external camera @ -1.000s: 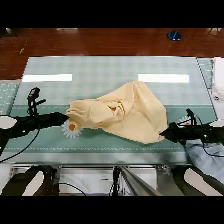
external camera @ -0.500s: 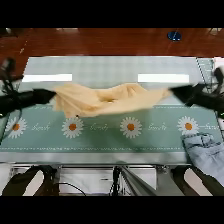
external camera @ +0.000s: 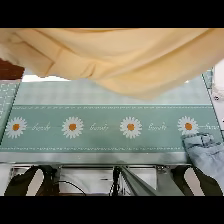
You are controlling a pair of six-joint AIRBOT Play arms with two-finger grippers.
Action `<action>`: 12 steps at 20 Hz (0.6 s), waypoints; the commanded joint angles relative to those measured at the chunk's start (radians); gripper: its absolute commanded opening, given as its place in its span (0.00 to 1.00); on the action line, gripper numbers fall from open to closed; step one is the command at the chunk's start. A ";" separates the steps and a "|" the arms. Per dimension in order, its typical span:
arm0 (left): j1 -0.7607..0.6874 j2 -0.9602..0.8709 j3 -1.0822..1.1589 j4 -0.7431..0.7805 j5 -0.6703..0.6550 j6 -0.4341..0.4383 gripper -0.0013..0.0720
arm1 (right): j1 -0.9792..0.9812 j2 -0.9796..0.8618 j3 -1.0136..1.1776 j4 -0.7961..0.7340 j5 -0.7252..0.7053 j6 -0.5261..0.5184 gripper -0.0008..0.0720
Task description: Fold the shirts.
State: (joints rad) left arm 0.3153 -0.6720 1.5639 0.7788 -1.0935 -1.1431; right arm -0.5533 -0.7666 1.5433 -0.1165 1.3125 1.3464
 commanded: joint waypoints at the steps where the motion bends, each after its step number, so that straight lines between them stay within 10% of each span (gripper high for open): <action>1: 0.011 0.066 0.171 0.121 -0.183 -0.207 0.06 | -0.005 0.007 0.197 -0.111 0.035 0.154 0.04; 8: 0.011 0.194 0.180 0.258 -0.660 -0.428 0.06 | -0.005 0.007 0.303 -0.244 0.329 0.303 0.04; 12: 0.008 0.207 0.085 0.223 -0.749 -0.480 0.06 | -0.002 0.009 0.298 -0.595 0.545 0.280 0.04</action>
State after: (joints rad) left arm 0.3244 -0.4850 1.7031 1.0138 -1.7329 -1.5543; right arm -0.5575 -0.7593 1.8343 -0.4591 1.6890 1.6249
